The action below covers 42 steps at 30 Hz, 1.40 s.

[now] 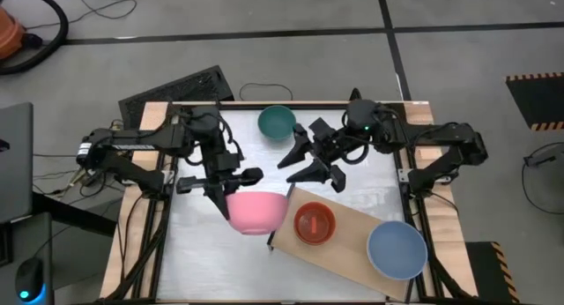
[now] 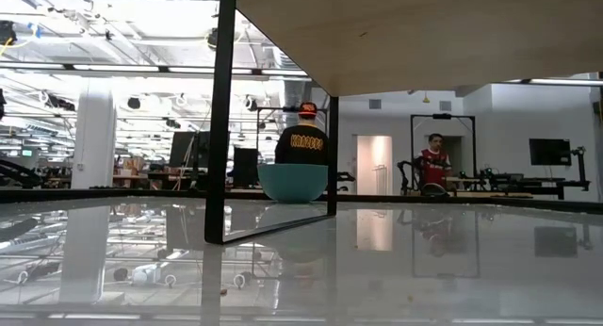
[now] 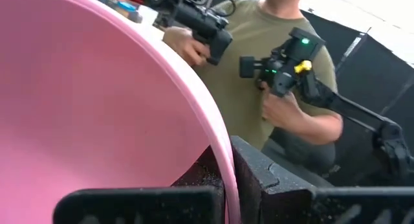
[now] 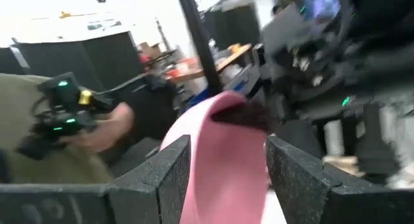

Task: Place and stack bowls onto a shelf
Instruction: Stack the pink bowl on top of the blue bowl on the shelf

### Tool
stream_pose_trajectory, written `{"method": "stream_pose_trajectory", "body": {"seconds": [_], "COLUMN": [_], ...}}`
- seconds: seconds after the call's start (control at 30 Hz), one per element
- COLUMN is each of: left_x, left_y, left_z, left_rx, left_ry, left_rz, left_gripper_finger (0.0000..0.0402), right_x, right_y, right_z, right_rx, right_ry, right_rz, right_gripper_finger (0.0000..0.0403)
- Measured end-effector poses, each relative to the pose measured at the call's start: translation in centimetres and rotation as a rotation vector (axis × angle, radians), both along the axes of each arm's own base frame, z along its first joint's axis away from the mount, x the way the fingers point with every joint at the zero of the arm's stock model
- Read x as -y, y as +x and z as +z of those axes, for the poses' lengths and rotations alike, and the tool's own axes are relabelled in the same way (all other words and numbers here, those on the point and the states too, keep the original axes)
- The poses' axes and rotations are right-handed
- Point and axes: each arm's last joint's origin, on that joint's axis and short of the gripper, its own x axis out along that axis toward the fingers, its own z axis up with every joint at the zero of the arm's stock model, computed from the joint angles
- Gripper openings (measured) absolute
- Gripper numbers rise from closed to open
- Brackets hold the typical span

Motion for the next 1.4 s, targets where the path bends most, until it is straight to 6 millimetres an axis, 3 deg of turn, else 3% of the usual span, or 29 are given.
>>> {"method": "stream_pose_trajectory", "body": {"seconds": [0.53,1.2,1.4], "left_x": [-0.9,-1.0,-1.1], "left_y": [0.0,0.3,0.4], "left_z": [0.5,0.4,0.5], "left_rx": [0.061,0.081,0.088], "left_ry": [0.003,0.007,0.004], "left_rz": [0.022,0.103,0.189], "left_gripper_finger": [0.0,0.0001,0.0023], "right_x": [-1.2,-2.2,-2.5], "right_y": [0.5,0.2,0.0], "right_z": [-1.4,-1.6,-1.6], "right_rx": [-0.123,-0.084,-0.065], "right_ry": [0.027,-0.07,-0.104], "right_rz": [0.105,0.264,0.276], "right_gripper_finger": [0.0218,0.0034,0.0034]}}
